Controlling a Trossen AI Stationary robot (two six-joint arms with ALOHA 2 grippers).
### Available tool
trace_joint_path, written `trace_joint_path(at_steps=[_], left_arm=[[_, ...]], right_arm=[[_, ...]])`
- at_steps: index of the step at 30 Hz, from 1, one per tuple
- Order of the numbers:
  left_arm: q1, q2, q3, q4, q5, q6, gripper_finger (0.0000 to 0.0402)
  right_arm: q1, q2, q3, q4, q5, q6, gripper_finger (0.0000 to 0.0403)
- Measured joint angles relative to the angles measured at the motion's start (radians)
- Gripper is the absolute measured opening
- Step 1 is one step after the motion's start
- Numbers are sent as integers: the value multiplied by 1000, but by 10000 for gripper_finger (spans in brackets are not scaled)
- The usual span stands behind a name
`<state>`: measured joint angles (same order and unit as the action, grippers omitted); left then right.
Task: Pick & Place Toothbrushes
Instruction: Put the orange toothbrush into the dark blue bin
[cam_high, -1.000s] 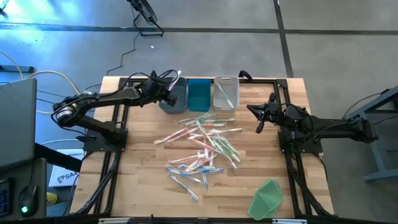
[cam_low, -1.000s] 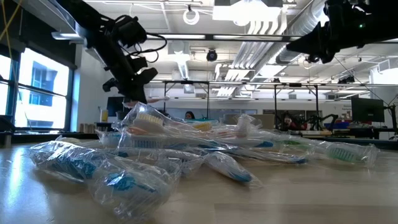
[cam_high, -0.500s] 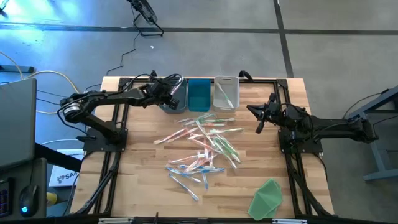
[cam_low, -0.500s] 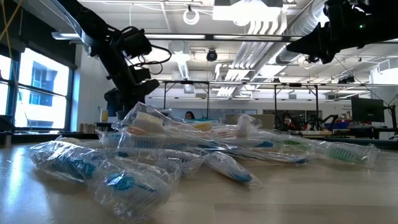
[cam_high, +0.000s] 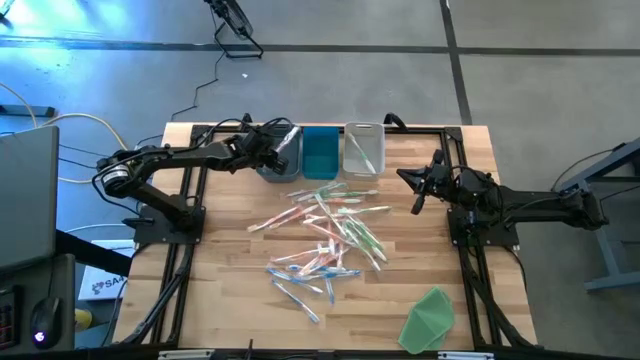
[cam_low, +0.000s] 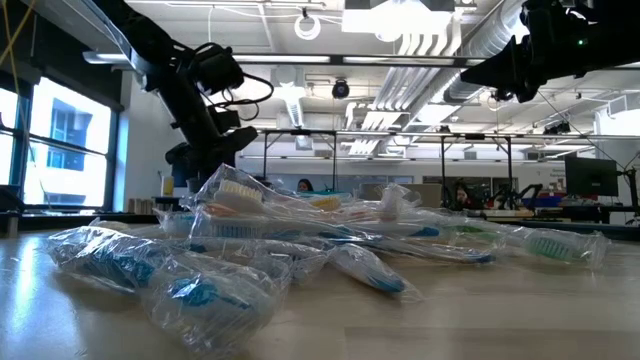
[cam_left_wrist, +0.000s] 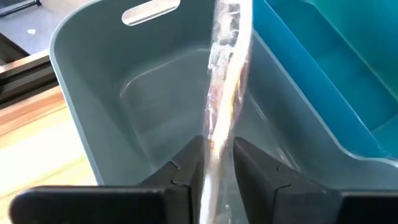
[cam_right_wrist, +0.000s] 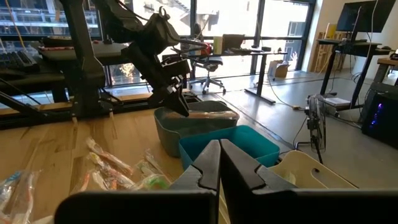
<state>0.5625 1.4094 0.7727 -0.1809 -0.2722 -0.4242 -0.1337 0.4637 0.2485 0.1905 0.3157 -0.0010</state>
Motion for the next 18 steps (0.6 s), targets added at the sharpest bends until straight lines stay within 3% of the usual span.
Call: trace_joint_path(at_steps=[8, 18], left_arm=[[0, 0, 0, 0, -1, 6, 129], [0, 0, 0, 54, -3, 104, 131]], right_arm=[[0, 0, 0, 0, 0, 0, 2], [0, 0, 0, 0, 0, -1, 2]])
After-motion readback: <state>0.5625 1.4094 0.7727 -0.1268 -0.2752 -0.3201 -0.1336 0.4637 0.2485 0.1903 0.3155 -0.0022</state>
